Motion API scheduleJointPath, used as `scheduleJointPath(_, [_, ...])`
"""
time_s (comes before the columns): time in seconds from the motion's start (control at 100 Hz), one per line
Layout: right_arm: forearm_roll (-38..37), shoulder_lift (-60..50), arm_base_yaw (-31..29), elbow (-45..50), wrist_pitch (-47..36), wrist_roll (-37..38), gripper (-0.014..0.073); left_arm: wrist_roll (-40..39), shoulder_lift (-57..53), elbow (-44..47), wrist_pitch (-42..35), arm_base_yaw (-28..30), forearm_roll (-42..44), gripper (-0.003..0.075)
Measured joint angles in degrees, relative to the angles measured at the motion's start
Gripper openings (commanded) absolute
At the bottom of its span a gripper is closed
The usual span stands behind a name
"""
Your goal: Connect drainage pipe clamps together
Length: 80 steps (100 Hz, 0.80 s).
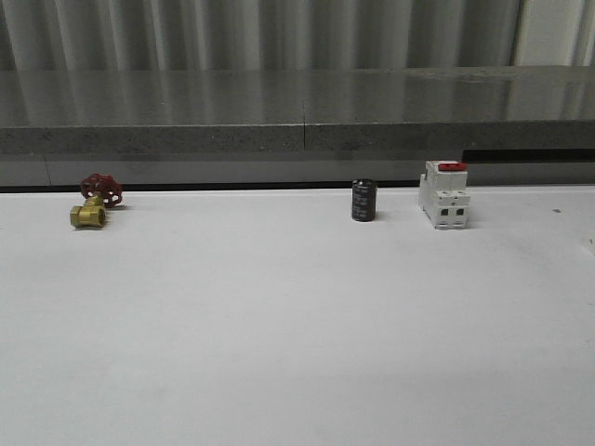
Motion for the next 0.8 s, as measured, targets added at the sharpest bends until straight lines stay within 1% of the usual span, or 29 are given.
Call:
scheduleJointPath(0.03, [0.0,0.0,0.0,0.0,0.0,0.0,-0.0067,0.0,0.3,0.0,0.0,0.0,0.1,0.0034])
scheduleJointPath(0.08, [0.0,0.0,0.0,0.0,0.0,0.0,-0.0067,0.0,0.5,0.0,0.2,0.0,0.2,0.0108])
scheduleJointPath(0.11, [0.0,0.0,0.0,0.0,0.0,0.0,-0.0067,0.0,0.7,0.0,0.3,0.0,0.3,0.0181])
scheduleJointPath(0.13, [0.0,0.0,0.0,0.0,0.0,0.0,-0.0067,0.0,0.8,0.0,0.5,0.0,0.4,0.0215])
scheduleJointPath(0.14, [0.0,0.0,0.0,0.0,0.0,0.0,-0.0067,0.0,0.8,0.0,0.6,0.0,0.5,0.0251])
scheduleJointPath(0.15, [0.0,0.0,0.0,0.0,0.0,0.0,-0.0067,0.0,0.8,0.0,0.6,0.0,0.5,0.0270])
scheduleJointPath(0.16, [0.0,0.0,0.0,0.0,0.0,0.0,-0.0067,0.0,0.8,0.0,0.8,0.0,0.5,0.0310])
scheduleJointPath(0.17, [0.0,0.0,0.0,0.0,0.0,0.0,-0.0067,0.0,0.8,0.0,0.8,0.0,0.6,0.0330])
scheduleJointPath(0.18, [0.0,0.0,0.0,0.0,0.0,0.0,-0.0067,0.0,0.8,0.0,0.9,0.0,0.6,0.0370])
scheduleJointPath(0.2, [0.0,0.0,0.0,0.0,0.0,0.0,-0.0067,0.0,0.8,0.0,1.2,0.0,0.6,0.0410])
scheduleJointPath(0.23, [0.0,0.0,0.0,0.0,0.0,0.0,-0.0067,0.0,0.8,0.0,1.4,0.0,0.6,0.0496])
scheduleJointPath(0.25, [0.0,0.0,0.0,0.0,0.0,0.0,-0.0067,0.0,0.8,0.0,1.6,0.0,0.6,0.0538])
scheduleJointPath(0.3, [0.0,0.0,0.0,0.0,0.0,0.0,-0.0067,0.0,0.8,0.0,2.0,0.0,0.7,0.0602])
scheduleJointPath(0.35, [0.0,0.0,0.0,0.0,0.0,0.0,-0.0067,0.0,0.8,0.0,2.1,0.0,0.7,0.0622])
scheduleJointPath(0.6, [0.0,0.0,0.0,0.0,0.0,0.0,-0.0067,0.0,2.0,-0.3,1.6,0.1,-0.7,0.0617])
scheduleJointPath(0.69, [0.0,0.0,0.0,0.0,0.0,0.0,-0.0067,0.0,5.7,-1.7,1.5,0.4,0.6,0.0617])
scheduleJointPath(0.8, [0.0,0.0,0.0,0.0,0.0,0.0,-0.0067,0.0,13.2,-4.2,1.1,1.4,2.2,0.0617])
